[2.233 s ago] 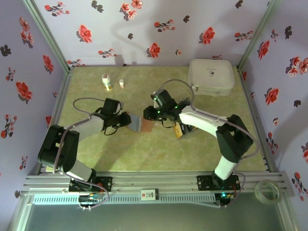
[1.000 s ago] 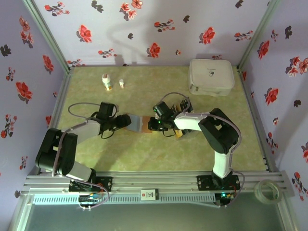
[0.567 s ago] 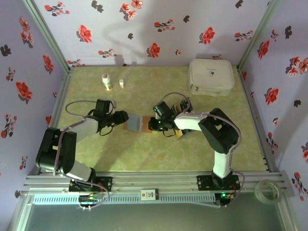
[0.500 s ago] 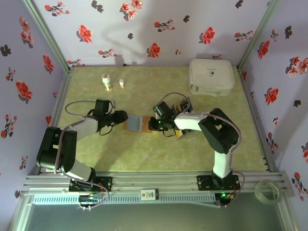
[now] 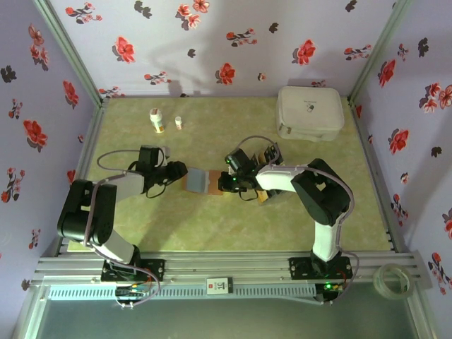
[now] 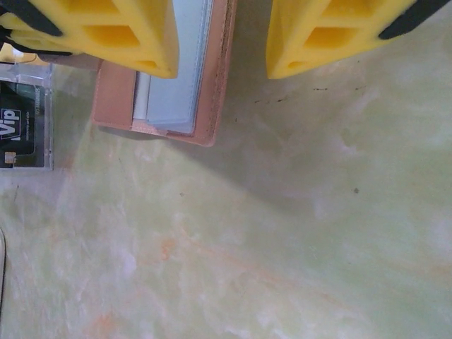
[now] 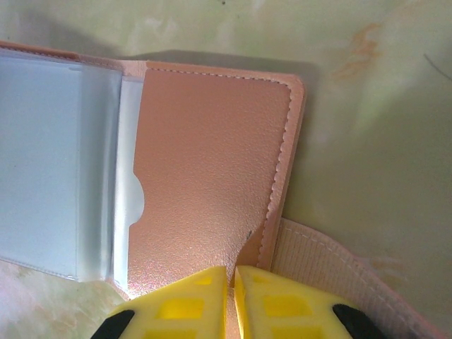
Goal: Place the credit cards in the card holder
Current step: Flip over the card slot on the card holder.
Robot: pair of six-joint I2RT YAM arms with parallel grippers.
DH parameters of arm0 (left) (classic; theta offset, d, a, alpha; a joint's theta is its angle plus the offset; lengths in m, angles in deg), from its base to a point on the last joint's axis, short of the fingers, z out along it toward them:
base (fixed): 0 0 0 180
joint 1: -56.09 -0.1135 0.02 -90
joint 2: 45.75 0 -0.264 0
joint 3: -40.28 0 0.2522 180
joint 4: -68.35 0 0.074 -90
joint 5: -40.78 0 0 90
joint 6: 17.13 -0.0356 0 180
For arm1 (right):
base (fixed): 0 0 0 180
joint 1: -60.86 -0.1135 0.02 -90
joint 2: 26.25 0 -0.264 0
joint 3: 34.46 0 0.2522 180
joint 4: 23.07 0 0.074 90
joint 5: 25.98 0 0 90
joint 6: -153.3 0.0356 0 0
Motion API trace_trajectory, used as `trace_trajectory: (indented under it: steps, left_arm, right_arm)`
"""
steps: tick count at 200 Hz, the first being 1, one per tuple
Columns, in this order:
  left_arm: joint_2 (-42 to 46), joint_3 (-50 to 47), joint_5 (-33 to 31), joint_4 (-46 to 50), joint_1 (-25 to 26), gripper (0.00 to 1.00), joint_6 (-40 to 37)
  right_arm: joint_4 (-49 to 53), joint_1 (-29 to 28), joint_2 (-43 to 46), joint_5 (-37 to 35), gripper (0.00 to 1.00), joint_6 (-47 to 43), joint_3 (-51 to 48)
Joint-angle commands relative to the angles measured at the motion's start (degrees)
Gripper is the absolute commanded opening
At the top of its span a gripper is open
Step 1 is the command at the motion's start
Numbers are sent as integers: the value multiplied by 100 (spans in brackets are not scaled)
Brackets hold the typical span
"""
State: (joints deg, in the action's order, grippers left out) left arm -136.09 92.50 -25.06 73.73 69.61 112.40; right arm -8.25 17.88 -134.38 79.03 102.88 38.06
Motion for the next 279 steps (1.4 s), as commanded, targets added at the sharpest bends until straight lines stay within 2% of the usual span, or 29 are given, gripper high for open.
trace_trajectory:
  steps: [1, 77, 121, 168, 207, 231, 279]
  left_arm:
    - [-89, -76, 141, -233, -42, 34, 83]
    - [9, -100, 241, -352, -43, 8, 177]
    - [353, -169, 418, -396, -39, 0, 254]
    - [838, -349, 515, -720, 230, 0, 663]
    - [552, -236, 371, -914, 725, 0, 790]
    - [467, -237, 342, -981, 758, 0, 824]
    - [623, -193, 73, -523, 753, 0, 590]
  right_arm:
    - [187, 81, -333, -288, 12, 38, -207]
    - [214, 89, -392, -228, 11, 26, -154]
    - [203, 87, -493, -38, 11, -6, -55]
    - [216, 79, -593, 45, 10, -10, 22]
    - [229, 66, -682, 95, 10, -9, 124]
    - [262, 62, -643, 92, 10, -28, 135]
    - [462, 92, -355, 57, 11, -118, 202]
